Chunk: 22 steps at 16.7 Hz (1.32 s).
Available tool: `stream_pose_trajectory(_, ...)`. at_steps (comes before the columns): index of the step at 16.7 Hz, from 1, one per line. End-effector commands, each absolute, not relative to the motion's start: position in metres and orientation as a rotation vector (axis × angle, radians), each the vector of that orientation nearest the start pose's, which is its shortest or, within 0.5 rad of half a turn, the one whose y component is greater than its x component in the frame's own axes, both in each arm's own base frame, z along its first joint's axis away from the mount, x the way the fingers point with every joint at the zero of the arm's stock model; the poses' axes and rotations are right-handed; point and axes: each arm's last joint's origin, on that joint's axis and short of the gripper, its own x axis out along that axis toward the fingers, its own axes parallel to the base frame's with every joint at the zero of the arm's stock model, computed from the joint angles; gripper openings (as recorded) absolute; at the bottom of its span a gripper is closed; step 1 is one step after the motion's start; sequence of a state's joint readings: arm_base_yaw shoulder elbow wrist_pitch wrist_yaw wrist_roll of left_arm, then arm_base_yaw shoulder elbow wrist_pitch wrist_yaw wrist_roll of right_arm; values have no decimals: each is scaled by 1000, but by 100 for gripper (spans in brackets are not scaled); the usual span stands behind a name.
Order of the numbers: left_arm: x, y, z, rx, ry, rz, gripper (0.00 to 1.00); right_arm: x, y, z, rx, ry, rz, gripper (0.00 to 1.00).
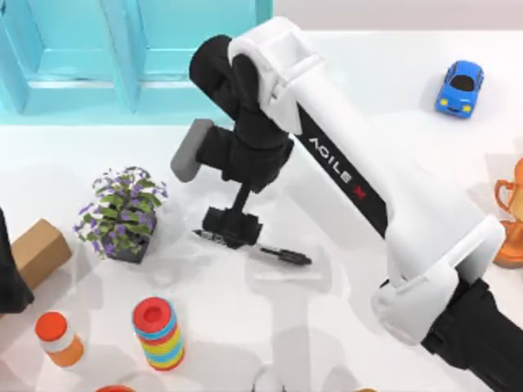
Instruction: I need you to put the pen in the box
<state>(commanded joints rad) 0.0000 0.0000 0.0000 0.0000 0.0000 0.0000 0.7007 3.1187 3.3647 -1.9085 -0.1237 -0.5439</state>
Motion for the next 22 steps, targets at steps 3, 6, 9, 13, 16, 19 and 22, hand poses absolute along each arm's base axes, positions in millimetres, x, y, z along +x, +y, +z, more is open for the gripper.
stream_pose_trajectory(3, 106, -1, 160, 0, 0, 0, 100, 370, 331, 103, -874, 1445, 1095, 100)
stream_pose_trajectory(6, 106, -1, 160, 0, 0, 0, 100, 364, 330, 87, -876, 1448, 1096, 100)
stream_pose_trajectory(9, 106, -1, 160, 0, 0, 0, 100, 363, 330, 85, -876, 1448, 1096, 100)
stream_pose_trajectory(13, 106, -1, 160, 0, 0, 0, 100, 363, 330, 85, -876, 1448, 1096, 85)
stream_pose_trajectory(16, 106, -1, 160, 0, 0, 0, 100, 363, 330, 85, -876, 1448, 1096, 62)
stream_pose_trajectory(19, 106, -1, 160, 0, 0, 0, 100, 363, 330, 85, -876, 1448, 1096, 40)
stream_pose_trajectory(22, 106, -1, 160, 0, 0, 0, 100, 363, 330, 85, -876, 1448, 1096, 17)
